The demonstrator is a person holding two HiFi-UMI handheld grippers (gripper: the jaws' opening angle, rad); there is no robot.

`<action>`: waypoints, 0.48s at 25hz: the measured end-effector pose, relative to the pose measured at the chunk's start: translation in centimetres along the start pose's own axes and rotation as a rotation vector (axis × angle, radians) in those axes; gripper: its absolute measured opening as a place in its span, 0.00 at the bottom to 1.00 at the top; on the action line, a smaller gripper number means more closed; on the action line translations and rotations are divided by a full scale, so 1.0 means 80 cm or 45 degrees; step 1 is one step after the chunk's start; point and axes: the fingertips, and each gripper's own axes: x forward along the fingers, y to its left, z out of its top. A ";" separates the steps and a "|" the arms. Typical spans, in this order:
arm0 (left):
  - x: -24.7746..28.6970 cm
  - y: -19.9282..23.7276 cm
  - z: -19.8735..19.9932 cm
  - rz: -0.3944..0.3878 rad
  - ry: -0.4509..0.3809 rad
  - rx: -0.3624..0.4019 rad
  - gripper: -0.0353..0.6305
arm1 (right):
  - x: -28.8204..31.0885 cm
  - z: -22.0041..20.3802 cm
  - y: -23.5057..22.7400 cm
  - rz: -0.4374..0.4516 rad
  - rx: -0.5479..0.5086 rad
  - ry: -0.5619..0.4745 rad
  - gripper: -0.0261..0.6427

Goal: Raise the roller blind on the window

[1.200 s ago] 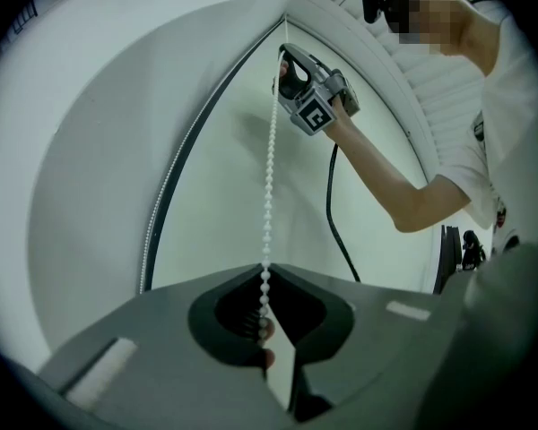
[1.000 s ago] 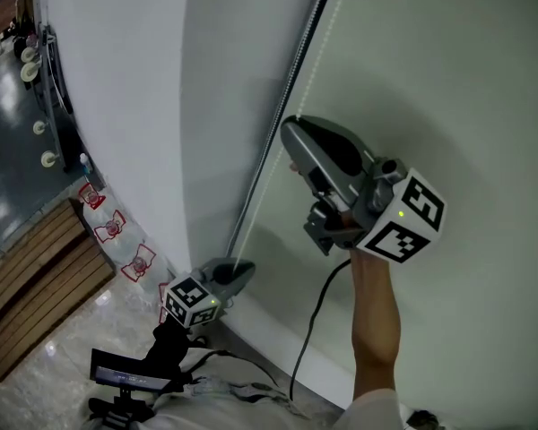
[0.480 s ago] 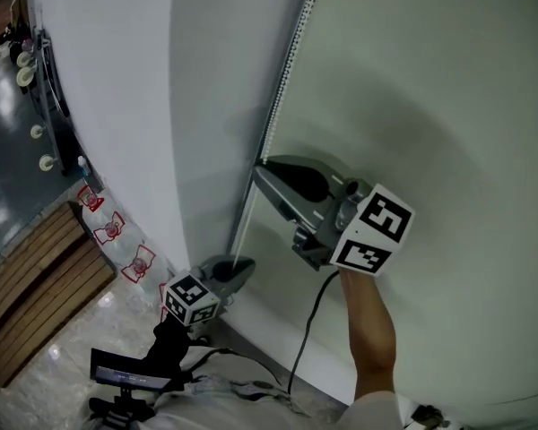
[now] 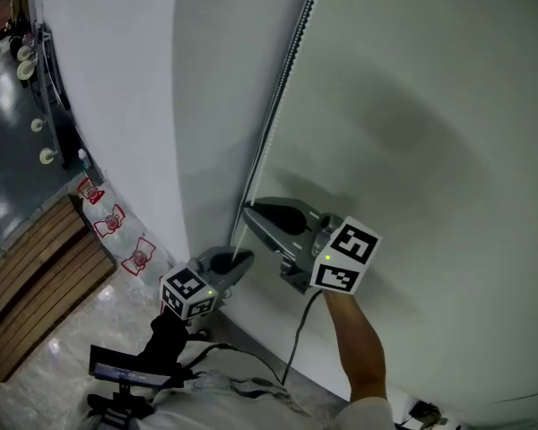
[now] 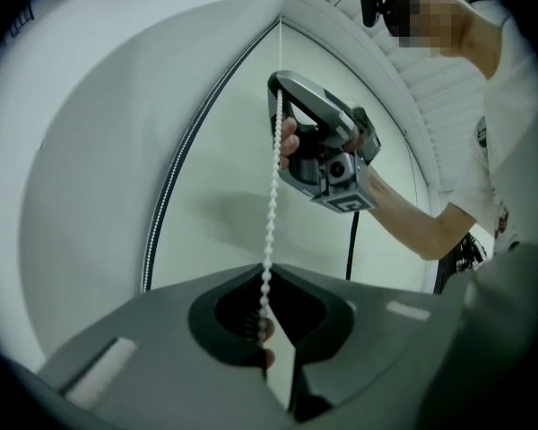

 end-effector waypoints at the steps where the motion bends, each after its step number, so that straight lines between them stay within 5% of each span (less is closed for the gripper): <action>1: 0.000 0.001 0.001 0.003 0.000 0.003 0.05 | 0.000 -0.006 0.000 0.002 0.015 0.002 0.04; 12: -0.001 0.006 0.006 0.013 0.005 0.024 0.05 | 0.010 -0.077 0.006 0.009 0.114 0.081 0.04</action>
